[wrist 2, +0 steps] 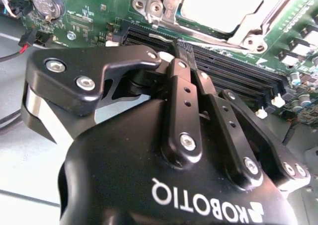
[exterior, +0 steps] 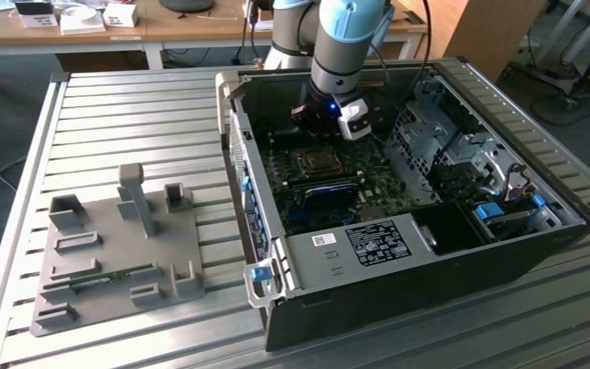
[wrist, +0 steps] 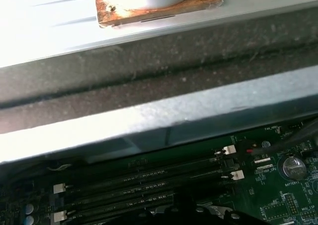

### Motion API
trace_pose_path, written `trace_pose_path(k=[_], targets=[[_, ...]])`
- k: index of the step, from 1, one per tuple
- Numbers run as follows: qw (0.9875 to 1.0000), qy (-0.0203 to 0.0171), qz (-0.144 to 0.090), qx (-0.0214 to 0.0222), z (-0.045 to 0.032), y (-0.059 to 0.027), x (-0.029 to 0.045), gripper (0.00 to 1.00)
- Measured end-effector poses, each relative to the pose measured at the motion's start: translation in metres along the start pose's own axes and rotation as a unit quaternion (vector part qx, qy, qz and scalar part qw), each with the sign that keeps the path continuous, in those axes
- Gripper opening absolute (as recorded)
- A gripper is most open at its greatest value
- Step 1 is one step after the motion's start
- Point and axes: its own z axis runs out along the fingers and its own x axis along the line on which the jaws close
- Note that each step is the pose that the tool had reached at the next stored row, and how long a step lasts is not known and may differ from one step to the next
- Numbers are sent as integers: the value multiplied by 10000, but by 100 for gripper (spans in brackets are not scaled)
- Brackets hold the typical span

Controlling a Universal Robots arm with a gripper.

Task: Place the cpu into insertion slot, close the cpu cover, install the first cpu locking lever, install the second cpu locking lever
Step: 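Install the first cpu locking lever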

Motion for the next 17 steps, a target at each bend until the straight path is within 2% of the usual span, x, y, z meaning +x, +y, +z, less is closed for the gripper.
trace_pose_path(k=[4, 17], targets=[[10000, -18, 62, 3, -1, 2, 0, 11], [10000, -20, 67, 3, -18, 6, -1, 11]])
